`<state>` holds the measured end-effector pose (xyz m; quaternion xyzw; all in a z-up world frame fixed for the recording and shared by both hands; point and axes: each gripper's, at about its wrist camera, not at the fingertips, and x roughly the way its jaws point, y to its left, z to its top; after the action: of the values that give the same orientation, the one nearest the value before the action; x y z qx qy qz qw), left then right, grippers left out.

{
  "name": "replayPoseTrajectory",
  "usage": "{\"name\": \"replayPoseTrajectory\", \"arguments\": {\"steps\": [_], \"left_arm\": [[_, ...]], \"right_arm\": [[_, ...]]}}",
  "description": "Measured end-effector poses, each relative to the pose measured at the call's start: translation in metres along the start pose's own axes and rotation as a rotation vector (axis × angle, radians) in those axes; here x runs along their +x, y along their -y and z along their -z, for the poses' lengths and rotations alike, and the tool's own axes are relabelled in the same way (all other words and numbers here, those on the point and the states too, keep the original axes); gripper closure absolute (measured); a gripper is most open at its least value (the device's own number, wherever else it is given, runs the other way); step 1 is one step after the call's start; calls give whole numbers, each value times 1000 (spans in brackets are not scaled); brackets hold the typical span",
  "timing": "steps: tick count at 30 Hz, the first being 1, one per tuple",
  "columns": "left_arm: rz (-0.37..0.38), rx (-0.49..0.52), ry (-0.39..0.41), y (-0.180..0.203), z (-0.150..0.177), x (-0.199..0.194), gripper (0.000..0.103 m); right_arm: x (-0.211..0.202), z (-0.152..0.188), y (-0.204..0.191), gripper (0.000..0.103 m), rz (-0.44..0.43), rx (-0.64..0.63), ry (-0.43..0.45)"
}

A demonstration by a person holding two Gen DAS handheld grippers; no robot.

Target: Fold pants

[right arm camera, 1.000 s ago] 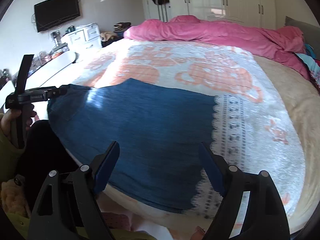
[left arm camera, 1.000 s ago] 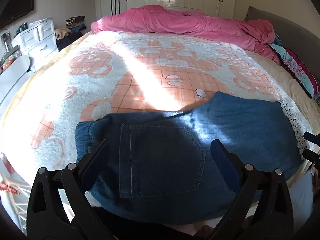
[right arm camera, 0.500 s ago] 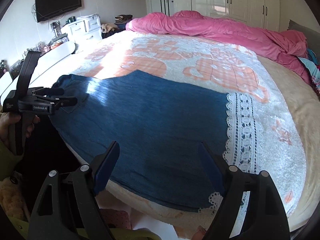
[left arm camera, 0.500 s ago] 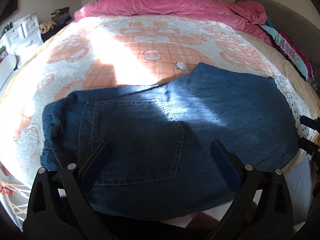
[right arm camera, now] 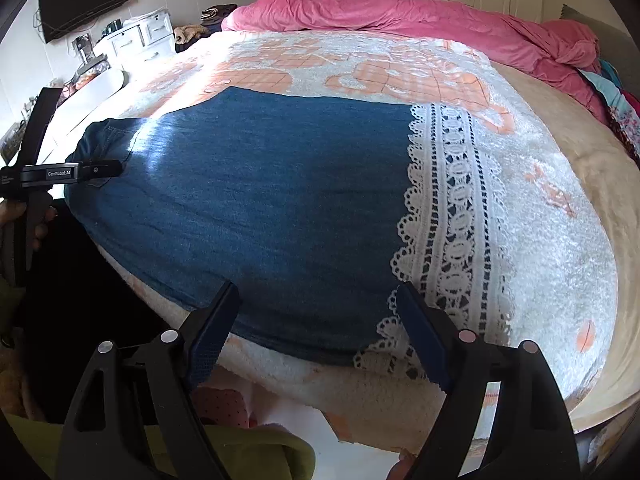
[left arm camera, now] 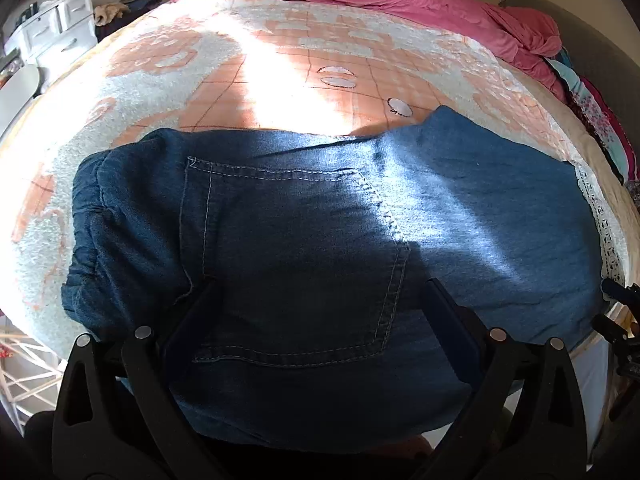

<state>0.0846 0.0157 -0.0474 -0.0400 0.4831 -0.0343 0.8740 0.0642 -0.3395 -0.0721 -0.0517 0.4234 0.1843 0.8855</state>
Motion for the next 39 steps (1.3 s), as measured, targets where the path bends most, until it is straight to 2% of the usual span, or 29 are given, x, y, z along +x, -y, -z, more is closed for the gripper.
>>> {"name": "replayPoseTrajectory", "arguments": {"steps": [6, 8, 11, 24, 33, 39], "left_arm": [[-5, -8, 38, 2, 0, -12, 10], [-28, 1, 59, 6, 1, -19, 10], [-7, 11, 81, 16, 1, -29, 10], [62, 186, 198, 94, -15, -72, 10], [108, 295, 190, 149, -33, -63, 10], [121, 360, 169, 179, -38, -46, 10]], "right_arm": [[-17, -1, 7, 23, -49, 59, 49], [-27, -3, 11, 23, -36, 64, 75], [-39, -5, 20, 23, -2, 84, 102], [-70, -3, 40, 23, 49, 128, 193], [-73, 6, 59, 23, 76, 175, 197], [-65, 14, 60, 23, 49, 189, 173]]}}
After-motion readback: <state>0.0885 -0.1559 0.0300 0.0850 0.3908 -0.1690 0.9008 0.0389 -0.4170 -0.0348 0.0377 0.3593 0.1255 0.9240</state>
